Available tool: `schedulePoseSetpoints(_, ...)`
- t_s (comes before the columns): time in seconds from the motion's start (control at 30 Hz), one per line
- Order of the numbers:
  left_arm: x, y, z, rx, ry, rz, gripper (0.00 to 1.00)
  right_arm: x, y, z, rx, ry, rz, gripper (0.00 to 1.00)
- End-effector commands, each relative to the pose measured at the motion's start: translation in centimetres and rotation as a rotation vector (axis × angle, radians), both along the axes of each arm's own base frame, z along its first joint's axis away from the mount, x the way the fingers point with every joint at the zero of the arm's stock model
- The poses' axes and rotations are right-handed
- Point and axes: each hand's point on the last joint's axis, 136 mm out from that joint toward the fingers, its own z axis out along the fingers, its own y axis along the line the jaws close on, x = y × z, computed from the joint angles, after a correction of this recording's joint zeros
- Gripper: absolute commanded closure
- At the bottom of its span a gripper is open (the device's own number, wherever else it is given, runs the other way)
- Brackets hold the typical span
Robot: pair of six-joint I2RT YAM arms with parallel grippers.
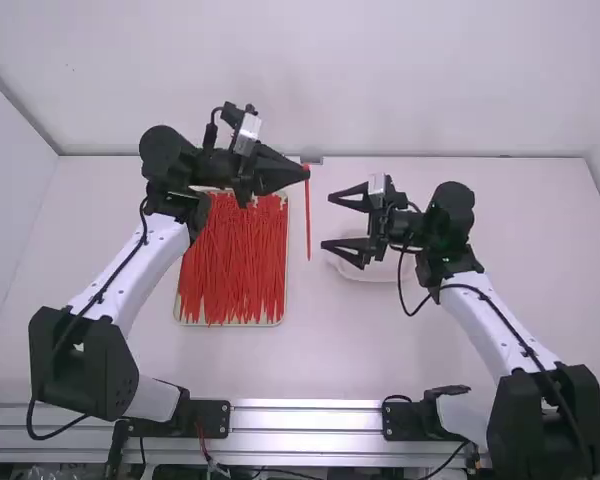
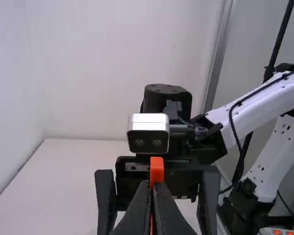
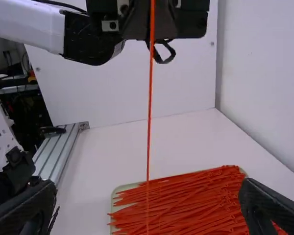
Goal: Fasten the cable tie
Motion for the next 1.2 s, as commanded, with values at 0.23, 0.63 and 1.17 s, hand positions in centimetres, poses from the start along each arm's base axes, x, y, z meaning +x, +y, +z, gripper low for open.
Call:
schedulePoseSetpoints(0.23,1.2,0.2,1.9,-0.051,0.080,0.071,0.99,-0.4,1.9,0.4,-0.020,-0.036,-0.011,0.01)
schedulePoseSetpoints(0.63,-0.1,0.4,3.5,-0.081,0.049,0.042,0.99,-0.1,2.7,-0.4,-0.045,-0.040,-0.042,0.07)
schedulePoseSetpoints(1.17,0.5,0.6,4.2,-0.118,0.065,0.076,0.99,-0.5,2.7,-1.6,-0.077,-0.025,-0.028,0.36)
